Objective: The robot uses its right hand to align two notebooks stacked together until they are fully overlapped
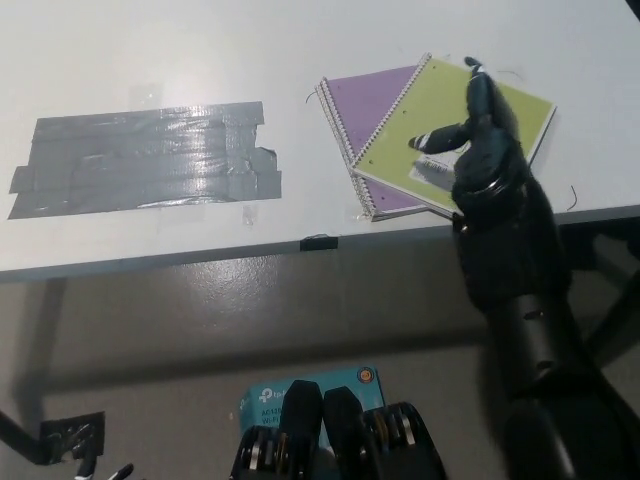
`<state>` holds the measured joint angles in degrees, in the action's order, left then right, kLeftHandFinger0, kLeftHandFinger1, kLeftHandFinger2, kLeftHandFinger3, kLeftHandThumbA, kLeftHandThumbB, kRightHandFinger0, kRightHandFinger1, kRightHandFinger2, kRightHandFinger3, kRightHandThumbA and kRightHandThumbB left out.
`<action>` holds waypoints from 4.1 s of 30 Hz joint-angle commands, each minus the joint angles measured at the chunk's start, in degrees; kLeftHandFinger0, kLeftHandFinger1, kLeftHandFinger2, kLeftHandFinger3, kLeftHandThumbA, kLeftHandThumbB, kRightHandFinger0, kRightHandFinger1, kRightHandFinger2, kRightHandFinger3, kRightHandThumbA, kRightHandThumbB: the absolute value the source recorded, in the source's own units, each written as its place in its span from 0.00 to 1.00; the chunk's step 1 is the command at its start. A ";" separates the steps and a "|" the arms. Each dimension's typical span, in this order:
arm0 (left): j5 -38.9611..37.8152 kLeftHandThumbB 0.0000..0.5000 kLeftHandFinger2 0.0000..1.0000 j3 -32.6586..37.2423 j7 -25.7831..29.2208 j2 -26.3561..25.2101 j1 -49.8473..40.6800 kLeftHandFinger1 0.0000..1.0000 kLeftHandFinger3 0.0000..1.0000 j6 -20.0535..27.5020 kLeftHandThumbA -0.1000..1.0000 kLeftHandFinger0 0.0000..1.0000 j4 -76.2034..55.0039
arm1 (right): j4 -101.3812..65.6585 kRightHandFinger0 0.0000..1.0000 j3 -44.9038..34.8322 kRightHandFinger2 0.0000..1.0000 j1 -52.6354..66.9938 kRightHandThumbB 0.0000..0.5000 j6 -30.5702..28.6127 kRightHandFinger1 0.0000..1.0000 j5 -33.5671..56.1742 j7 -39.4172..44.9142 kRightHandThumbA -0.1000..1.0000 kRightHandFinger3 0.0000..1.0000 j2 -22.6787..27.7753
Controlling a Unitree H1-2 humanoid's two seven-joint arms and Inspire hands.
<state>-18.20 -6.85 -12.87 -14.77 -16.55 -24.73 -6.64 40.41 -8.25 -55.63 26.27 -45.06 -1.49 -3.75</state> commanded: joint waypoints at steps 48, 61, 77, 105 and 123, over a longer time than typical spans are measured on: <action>2.97 1.00 1.00 2.92 -3.01 -2.61 1.28 0.96 1.00 5.94 1.00 0.82 -0.21 | -3.56 1.00 27.73 1.00 18.76 0.67 -0.98 1.00 3.94 3.10 1.00 1.00 12.34; 3.26 1.00 1.00 2.80 -3.40 -3.04 1.27 0.91 1.00 5.80 1.00 0.76 0.03 | -4.30 1.00 36.33 1.00 23.98 0.73 -6.45 1.00 3.49 6.12 1.00 1.00 12.85; 3.45 1.00 0.98 3.11 -3.50 -3.78 0.24 0.92 1.00 5.20 1.00 0.83 -0.84 | -4.98 1.00 44.87 1.00 27.13 0.77 -15.50 1.00 -0.45 8.03 1.00 1.00 22.38; 4.06 1.00 0.94 4.06 -3.58 -4.12 0.10 0.92 1.00 4.78 1.00 0.90 -1.22 | -4.13 1.00 47.28 1.00 13.47 0.79 -17.06 1.00 -4.03 12.94 1.00 1.00 23.95; 4.16 1.00 0.91 4.41 -3.50 -4.78 -1.35 0.89 1.00 5.49 1.00 0.89 -0.90 | -4.42 1.00 48.68 1.00 8.65 0.78 -21.00 1.00 -4.44 15.64 1.00 1.00 28.83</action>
<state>-14.50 -2.53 -14.96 -18.23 -16.63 -20.66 -6.12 36.24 39.75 -46.45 6.85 -48.99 7.28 22.46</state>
